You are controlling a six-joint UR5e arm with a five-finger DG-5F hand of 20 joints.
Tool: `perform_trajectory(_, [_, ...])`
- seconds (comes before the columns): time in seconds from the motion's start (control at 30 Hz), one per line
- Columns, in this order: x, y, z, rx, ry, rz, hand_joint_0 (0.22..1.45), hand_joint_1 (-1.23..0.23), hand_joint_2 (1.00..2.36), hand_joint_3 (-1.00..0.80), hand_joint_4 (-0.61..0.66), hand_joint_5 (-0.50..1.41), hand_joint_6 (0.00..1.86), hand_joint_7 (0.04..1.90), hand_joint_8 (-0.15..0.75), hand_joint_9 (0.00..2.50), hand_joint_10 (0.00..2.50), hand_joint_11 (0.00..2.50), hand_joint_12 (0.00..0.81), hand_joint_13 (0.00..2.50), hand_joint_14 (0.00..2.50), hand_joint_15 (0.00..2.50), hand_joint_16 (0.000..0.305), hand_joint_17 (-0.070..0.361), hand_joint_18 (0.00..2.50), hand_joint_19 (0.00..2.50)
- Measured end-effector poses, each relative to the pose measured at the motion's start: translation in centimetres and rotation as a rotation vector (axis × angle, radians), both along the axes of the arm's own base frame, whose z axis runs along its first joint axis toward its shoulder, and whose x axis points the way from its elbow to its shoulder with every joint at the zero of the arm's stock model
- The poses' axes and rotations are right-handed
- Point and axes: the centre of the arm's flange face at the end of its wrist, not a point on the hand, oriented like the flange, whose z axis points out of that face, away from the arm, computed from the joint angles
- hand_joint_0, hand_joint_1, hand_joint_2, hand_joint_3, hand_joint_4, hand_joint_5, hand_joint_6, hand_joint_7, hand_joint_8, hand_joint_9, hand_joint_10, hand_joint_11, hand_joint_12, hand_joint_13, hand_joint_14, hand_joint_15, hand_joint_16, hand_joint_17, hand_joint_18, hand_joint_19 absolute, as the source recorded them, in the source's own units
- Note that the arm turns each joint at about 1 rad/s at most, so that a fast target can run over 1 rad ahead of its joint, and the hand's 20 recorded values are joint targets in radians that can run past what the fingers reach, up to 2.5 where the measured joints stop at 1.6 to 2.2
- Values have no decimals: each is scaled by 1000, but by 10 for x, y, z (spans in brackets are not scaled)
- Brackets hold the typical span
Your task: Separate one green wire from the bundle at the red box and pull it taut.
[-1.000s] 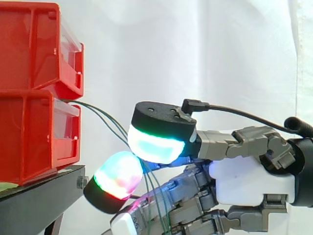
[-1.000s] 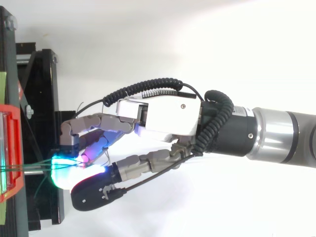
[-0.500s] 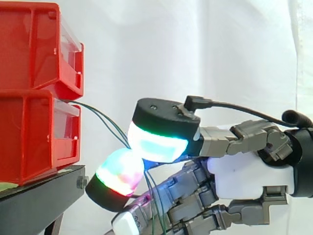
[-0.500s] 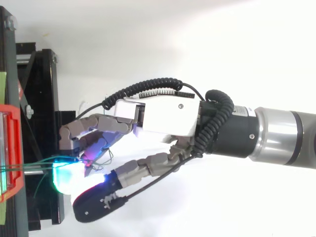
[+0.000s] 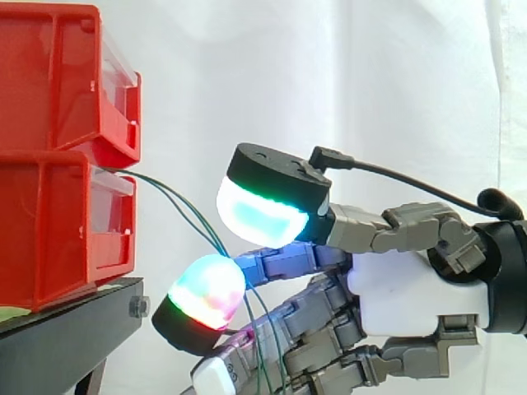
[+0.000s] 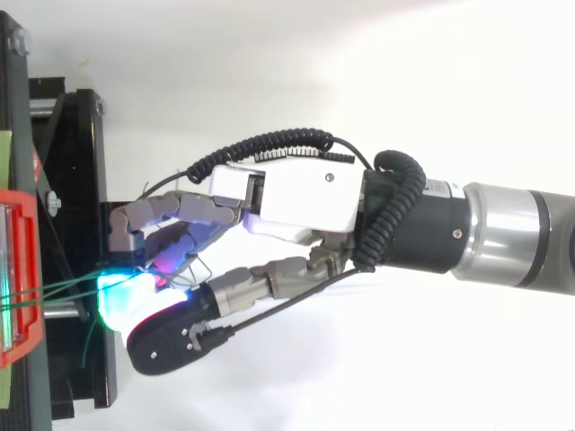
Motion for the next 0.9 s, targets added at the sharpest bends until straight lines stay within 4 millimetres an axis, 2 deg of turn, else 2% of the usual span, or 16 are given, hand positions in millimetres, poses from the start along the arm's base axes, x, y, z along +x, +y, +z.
perform_trajectory(0.2, [0,-5,-7,-12,-34,-6,490,-465,1000,-500,273,-146,503,1164,295,737,10,315,354,574,7,202,48,107,536,373])
perform_trajectory(0.53, [9,-7,-45,7,-83,-5,491,-467,1000,-500,260,-143,503,1203,298,735,10,315,353,572,7,202,48,107,535,381])
perform_trajectory(0.67, [10,-7,-47,11,-85,-4,493,-466,1000,-500,264,-142,503,1213,297,741,10,313,351,574,7,210,47,107,534,382])
perform_trajectory(0.9, [14,-6,-39,17,-105,-1,504,-460,1000,-500,253,-138,502,1242,297,749,10,322,346,576,7,209,47,105,532,386])
